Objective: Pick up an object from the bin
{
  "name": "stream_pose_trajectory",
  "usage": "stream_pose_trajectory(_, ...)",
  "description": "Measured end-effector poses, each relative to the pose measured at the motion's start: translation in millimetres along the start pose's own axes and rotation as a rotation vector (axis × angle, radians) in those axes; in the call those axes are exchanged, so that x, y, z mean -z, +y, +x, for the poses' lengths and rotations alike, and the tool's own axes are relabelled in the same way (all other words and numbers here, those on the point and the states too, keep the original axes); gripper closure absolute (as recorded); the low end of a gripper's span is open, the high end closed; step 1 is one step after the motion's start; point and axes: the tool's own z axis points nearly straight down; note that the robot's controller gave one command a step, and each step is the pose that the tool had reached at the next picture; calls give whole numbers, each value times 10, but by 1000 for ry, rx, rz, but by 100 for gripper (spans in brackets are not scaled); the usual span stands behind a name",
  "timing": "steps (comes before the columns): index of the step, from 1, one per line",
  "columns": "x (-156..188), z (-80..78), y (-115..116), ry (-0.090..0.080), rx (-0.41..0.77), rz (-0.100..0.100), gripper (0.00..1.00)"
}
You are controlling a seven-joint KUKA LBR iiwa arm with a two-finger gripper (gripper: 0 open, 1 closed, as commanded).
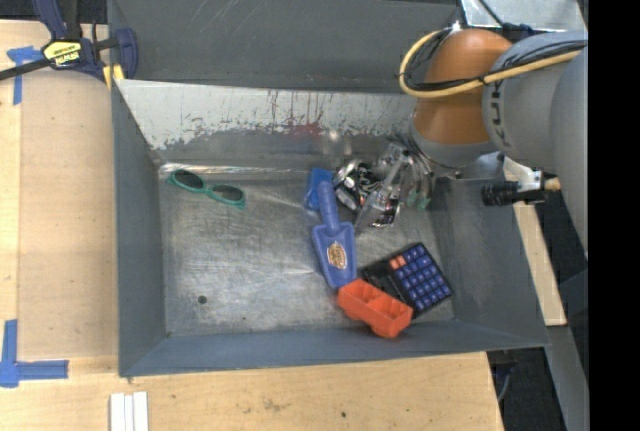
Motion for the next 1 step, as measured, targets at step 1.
stream_pose_trajectory(1, 119, -14, -21, -19, -3, 2, 100)
